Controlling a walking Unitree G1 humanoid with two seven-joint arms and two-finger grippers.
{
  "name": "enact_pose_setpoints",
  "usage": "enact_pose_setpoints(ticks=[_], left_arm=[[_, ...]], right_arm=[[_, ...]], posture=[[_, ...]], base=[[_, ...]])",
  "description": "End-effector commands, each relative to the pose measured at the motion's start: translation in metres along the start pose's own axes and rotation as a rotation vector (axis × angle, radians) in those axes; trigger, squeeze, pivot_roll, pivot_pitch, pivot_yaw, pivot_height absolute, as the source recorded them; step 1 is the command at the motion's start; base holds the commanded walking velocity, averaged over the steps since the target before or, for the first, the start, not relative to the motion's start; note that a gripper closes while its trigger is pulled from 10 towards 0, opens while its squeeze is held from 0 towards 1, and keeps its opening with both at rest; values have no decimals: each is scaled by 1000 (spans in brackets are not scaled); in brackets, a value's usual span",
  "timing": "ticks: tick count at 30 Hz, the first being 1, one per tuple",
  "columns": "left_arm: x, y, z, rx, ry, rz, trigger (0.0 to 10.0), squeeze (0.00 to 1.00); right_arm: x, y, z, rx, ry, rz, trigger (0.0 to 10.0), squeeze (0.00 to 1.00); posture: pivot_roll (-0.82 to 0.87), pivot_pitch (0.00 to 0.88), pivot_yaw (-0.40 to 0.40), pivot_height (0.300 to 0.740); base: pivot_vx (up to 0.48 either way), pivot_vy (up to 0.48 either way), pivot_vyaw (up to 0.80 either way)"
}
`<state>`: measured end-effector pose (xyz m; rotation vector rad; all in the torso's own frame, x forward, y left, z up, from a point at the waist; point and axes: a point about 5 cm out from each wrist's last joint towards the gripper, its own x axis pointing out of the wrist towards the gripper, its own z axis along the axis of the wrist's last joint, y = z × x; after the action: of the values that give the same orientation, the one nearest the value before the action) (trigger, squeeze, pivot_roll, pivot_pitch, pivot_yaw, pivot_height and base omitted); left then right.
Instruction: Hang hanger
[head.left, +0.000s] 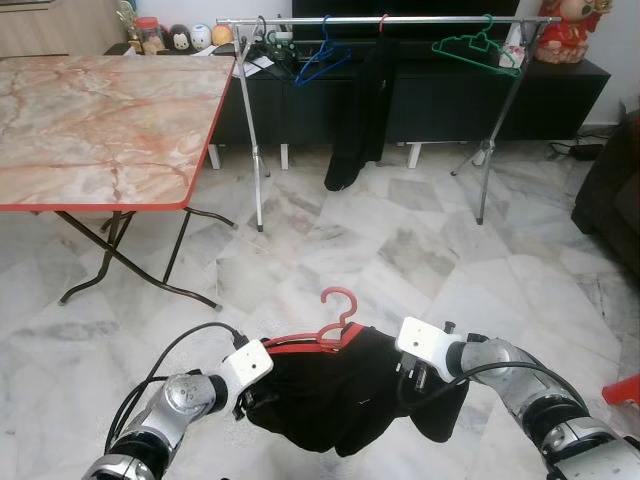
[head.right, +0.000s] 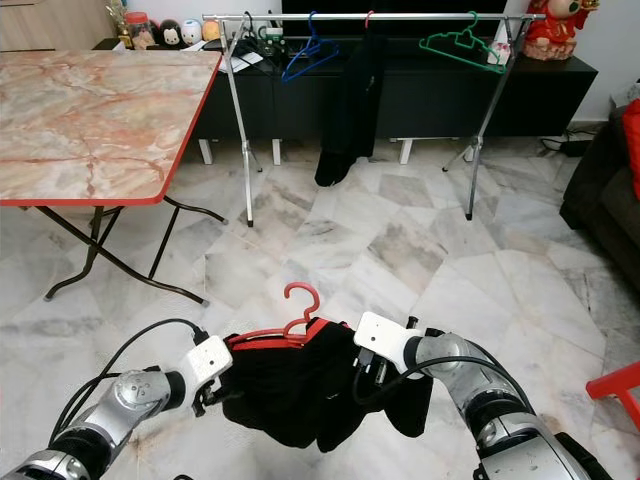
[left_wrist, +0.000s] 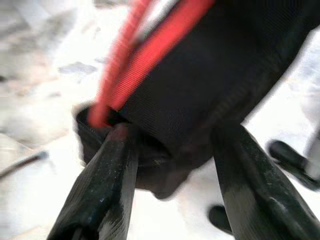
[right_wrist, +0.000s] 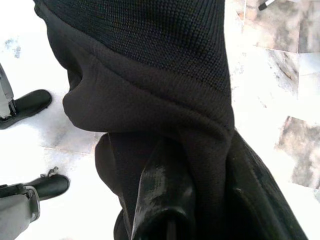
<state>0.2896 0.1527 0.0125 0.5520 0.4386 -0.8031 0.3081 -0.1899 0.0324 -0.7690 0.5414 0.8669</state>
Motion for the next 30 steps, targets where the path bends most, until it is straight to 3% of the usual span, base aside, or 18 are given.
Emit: enact_pose_setpoints(ticks=[1,8,15,23,24,25,26,27,30], left_arm=[[1,3,2,17,-10,28,10000,0],[1,-1,-1,62,6,3,10000,0],[0,-16,-13,90,56,-95,10000,0],[2,-17,-15,123,81,-42,10000,0],[2,-14,-15,133,88,-10,8000,0],[3,-12,-15,146,97,22,3216,0],[3,-12,-15,146,97,22,3216,0],[3,-9,-15,156,107,58,0,0],[3,-6,-15,165,109,83,0,0]], right_arm=[[-1,-8,10,-3,-37,-18,10000,0],[-1,-8,9,-3,-35,-16,10000,0],[-2,-9,8,-3,-33,-17,10000,0],[-2,-10,9,-4,-35,-19,10000,0],[-2,-10,9,-3,-35,-19,10000,0],[-2,-10,9,-3,-35,-19,10000,0],[-2,-10,9,-3,-35,-19,10000,0],[-2,-10,9,-2,-35,-18,10000,0],[-1,-9,9,-2,-35,-14,10000,0]], posture=[[-62,0,-42,727],[-62,0,-42,727],[-63,0,-42,727],[-63,0,-42,727],[-65,0,-42,727],[-65,0,-42,727],[-65,0,-42,727],[-65,0,-42,727],[-65,0,-42,727]], base=[[0,0,0],[0,0,0],[0,0,0],[0,0,0],[0,0,0],[0,0,0],[0,0,0],[0,0,0],[0,0,0]])
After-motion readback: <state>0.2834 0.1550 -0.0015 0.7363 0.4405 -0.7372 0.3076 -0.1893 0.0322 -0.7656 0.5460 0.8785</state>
